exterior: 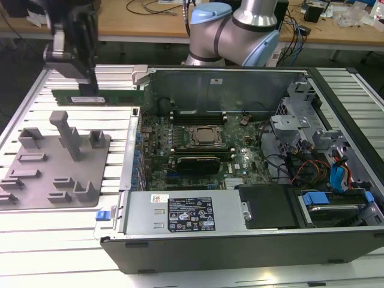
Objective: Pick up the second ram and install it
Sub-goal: 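Pick up the second ram and move it above second insertion slot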
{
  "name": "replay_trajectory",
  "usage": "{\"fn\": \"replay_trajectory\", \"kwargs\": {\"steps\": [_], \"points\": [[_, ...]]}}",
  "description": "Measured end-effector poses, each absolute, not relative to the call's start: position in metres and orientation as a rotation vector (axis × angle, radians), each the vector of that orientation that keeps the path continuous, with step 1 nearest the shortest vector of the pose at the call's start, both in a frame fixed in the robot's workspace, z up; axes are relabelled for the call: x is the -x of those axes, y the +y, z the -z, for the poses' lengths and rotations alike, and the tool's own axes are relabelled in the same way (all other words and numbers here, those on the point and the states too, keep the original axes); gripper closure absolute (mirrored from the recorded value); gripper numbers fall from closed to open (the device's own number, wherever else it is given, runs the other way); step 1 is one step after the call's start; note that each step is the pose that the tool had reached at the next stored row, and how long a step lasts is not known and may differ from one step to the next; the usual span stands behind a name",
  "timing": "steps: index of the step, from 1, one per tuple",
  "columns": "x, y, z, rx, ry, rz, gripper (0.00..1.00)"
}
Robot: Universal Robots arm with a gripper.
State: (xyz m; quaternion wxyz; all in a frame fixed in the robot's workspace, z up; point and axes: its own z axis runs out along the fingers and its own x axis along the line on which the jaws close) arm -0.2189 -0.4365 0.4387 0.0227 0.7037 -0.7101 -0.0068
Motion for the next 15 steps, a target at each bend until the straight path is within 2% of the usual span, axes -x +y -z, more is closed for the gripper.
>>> {"fn": "replay_trajectory", "kwargs": {"steps": [15], "points": [[0.108, -0.436, -0.436, -2.177, -2.197, 0.026, 0.91]]}}
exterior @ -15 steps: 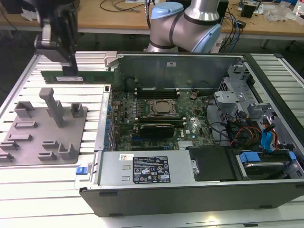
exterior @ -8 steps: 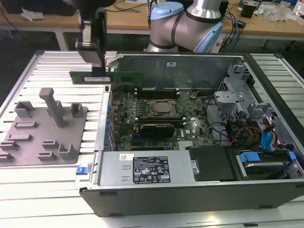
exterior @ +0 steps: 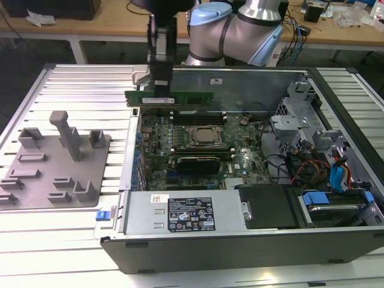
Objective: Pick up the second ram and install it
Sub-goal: 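Pick up the second ram and move it above second insertion slot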
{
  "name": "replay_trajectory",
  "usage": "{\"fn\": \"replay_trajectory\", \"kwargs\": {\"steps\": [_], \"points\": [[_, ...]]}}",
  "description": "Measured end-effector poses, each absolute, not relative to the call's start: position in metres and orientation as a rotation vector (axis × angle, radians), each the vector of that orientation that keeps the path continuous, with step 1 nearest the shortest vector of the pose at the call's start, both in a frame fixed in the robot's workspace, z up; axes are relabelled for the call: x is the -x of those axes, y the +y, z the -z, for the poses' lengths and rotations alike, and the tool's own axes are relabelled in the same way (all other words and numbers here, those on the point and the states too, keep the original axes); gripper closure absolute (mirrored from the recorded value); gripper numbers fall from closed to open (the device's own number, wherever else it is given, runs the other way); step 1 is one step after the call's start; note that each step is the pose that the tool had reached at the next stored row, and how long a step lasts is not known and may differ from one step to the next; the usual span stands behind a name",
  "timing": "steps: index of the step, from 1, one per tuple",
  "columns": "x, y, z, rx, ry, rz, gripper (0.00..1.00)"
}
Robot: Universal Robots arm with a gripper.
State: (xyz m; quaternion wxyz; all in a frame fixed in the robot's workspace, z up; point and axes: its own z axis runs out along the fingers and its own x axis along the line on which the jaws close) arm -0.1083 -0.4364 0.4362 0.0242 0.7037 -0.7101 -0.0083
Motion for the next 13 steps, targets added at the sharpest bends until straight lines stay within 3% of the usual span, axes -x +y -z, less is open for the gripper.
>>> {"fn": "replay_trajectory", "kwargs": {"steps": [13], "points": [[0.091, -0.419, -0.426, -2.179, -2.197, 0.029, 0.91]]}}
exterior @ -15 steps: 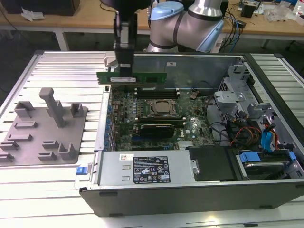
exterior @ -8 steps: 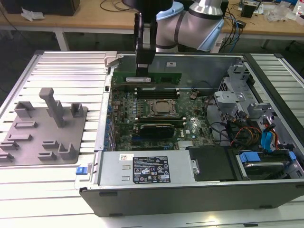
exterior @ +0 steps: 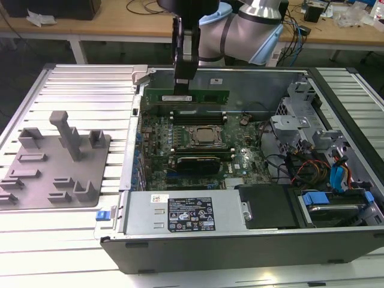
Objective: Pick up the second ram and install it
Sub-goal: 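Pick up the second ram and move it above second insertion slot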
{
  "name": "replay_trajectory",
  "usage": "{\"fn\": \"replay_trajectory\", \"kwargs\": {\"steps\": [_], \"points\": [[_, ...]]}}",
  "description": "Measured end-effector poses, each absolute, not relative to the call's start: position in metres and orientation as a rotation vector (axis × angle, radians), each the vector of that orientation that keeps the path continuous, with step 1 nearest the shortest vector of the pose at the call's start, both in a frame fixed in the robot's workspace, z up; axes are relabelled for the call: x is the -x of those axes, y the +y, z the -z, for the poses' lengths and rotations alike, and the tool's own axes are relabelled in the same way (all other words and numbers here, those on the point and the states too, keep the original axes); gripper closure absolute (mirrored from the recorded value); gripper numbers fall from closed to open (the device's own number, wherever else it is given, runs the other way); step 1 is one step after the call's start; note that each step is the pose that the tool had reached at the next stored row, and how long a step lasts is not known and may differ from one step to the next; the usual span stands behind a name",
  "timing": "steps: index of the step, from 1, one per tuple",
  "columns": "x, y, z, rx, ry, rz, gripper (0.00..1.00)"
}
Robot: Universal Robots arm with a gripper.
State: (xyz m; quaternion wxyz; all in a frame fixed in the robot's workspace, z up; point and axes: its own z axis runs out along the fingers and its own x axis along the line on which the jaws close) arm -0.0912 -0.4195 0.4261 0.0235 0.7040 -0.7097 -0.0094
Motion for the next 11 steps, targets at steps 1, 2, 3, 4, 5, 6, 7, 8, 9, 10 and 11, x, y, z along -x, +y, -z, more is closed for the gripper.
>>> {"fn": "replay_trajectory", "kwargs": {"steps": [1, 2, 3, 4, 5, 6, 7, 8, 9, 10, 11], "points": [[0.091, -0.419, -0.423, -2.179, -2.197, 0.029, 0.91], [0.090, -0.416, -0.418, -2.179, -2.197, 0.029, 0.91], [0.090, -0.415, -0.417, -2.179, -2.197, 0.029, 0.91], [0.089, -0.415, -0.416, -2.179, -2.197, 0.029, 0.91], [0.089, -0.415, -0.416, -2.180, -2.197, 0.029, 0.91], [0.089, -0.415, -0.416, -2.179, -2.197, 0.029, 0.91], [0.089, -0.415, -0.416, -2.179, -2.197, 0.029, 0.91], [0.089, -0.415, -0.416, -2.179, -2.197, 0.029, 0.91], [0.090, -0.415, -0.415, -2.181, -2.199, 0.033, 0.91], [0.090, -0.415, -0.412, -2.184, -2.201, 0.039, 0.91], [0.090, -0.415, -0.410, -2.186, -2.203, 0.043, 0.91]]}}
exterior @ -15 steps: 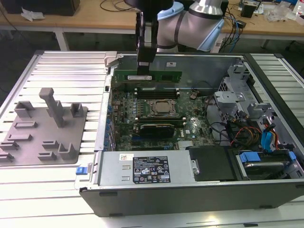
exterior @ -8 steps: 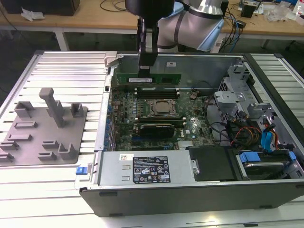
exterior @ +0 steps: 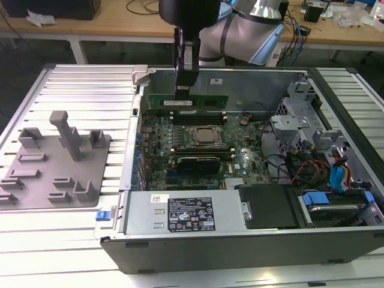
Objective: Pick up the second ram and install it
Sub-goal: 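Pick up the second ram and move it above second insertion slot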
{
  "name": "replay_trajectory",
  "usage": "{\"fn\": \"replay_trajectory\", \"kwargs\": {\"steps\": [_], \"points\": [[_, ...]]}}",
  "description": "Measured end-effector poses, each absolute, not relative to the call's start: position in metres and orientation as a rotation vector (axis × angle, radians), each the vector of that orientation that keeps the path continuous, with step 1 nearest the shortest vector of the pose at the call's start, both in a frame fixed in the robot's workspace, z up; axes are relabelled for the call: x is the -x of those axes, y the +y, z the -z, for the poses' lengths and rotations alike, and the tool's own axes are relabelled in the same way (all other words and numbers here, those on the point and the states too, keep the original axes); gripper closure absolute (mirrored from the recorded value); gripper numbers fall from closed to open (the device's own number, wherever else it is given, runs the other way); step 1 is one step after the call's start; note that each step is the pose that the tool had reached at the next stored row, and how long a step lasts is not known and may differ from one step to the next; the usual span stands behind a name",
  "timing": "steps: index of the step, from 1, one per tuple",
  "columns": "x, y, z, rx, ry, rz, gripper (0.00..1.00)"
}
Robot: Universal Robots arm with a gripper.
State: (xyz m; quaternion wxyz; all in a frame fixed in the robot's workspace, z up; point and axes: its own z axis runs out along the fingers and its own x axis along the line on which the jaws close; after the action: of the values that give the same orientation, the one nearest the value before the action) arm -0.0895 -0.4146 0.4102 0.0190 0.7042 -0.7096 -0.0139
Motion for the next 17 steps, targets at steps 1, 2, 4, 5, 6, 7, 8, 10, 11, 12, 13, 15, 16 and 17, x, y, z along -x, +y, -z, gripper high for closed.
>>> {"fn": "replay_trajectory", "kwargs": {"steps": [1, 2, 4, 5, 6, 7, 8, 10, 11, 12, 13, 15, 16, 17], "points": [[0.089, -0.415, -0.409, -2.188, -2.205, 0.048, 0.91], [0.089, -0.415, -0.408, -2.190, -2.206, 0.052, 0.91], [0.090, -0.414, -0.406, -2.198, -2.214, 0.069, 0.91], [0.089, -0.413, -0.405, -2.199, -2.215, 0.072, 0.91], [0.089, -0.413, -0.404, -2.200, -2.216, 0.074, 0.91], [0.089, -0.412, -0.402, -2.202, -2.217, 0.077, 0.91], [0.089, -0.412, -0.401, -2.202, -2.217, 0.078, 0.91], [0.089, -0.412, -0.397, -2.202, -2.217, 0.079, 0.91], [0.089, -0.411, -0.396, -2.202, -2.217, 0.079, 0.91], [0.086, -0.411, -0.393, -2.202, -2.217, 0.079, 0.91], [0.082, -0.411, -0.392, -2.202, -2.217, 0.080, 0.91], [0.078, -0.411, -0.389, -2.201, -2.217, 0.081, 0.91], [0.078, -0.410, -0.388, -2.201, -2.217, 0.081, 0.91], [0.078, -0.409, -0.387, -2.202, -2.217, 0.082, 0.91]]}}
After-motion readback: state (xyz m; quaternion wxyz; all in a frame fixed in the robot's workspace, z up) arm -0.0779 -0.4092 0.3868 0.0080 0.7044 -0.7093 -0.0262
